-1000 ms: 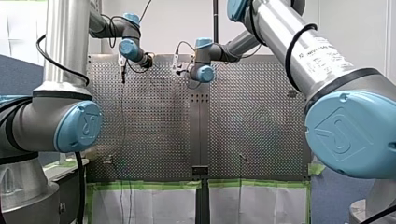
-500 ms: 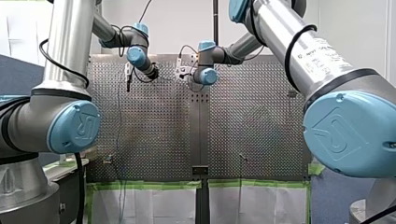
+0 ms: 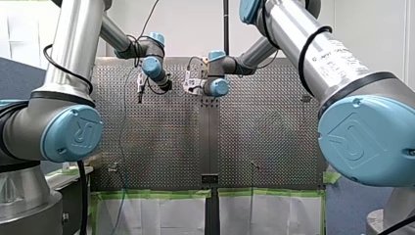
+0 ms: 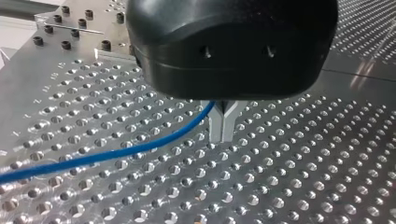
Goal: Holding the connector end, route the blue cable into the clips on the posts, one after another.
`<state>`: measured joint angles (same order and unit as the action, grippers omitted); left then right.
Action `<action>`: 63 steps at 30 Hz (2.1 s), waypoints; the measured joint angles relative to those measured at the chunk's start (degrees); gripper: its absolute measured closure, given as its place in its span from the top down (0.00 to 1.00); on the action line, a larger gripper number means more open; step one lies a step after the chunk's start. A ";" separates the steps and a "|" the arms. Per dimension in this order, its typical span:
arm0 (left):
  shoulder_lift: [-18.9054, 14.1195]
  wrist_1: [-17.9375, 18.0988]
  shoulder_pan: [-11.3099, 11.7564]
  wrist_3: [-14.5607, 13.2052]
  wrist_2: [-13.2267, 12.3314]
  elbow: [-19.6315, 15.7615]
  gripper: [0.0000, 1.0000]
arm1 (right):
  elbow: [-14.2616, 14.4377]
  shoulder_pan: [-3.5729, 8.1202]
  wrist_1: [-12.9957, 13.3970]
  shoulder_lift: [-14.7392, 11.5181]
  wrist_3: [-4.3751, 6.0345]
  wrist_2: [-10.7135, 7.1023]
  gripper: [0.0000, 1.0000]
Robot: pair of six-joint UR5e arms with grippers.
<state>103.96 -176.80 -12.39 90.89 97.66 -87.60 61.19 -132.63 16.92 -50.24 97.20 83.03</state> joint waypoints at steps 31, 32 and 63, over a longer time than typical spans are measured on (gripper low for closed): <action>3.86 8.94 -4.55 1.57 4.69 -6.93 0.02 | 8.63 1.48 -0.02 0.08 -2.44 4.67 0.00; 3.87 9.34 -4.72 1.73 4.73 -7.21 0.02 | 9.06 1.57 0.04 0.08 -2.77 5.01 0.00; 11.02 24.29 -10.45 3.04 9.54 -15.34 0.02 | 24.22 4.40 10.26 0.20 -4.52 6.89 0.00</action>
<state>114.99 -152.51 -22.84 93.93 107.20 -102.94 85.41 -128.23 27.17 -50.04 92.68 89.92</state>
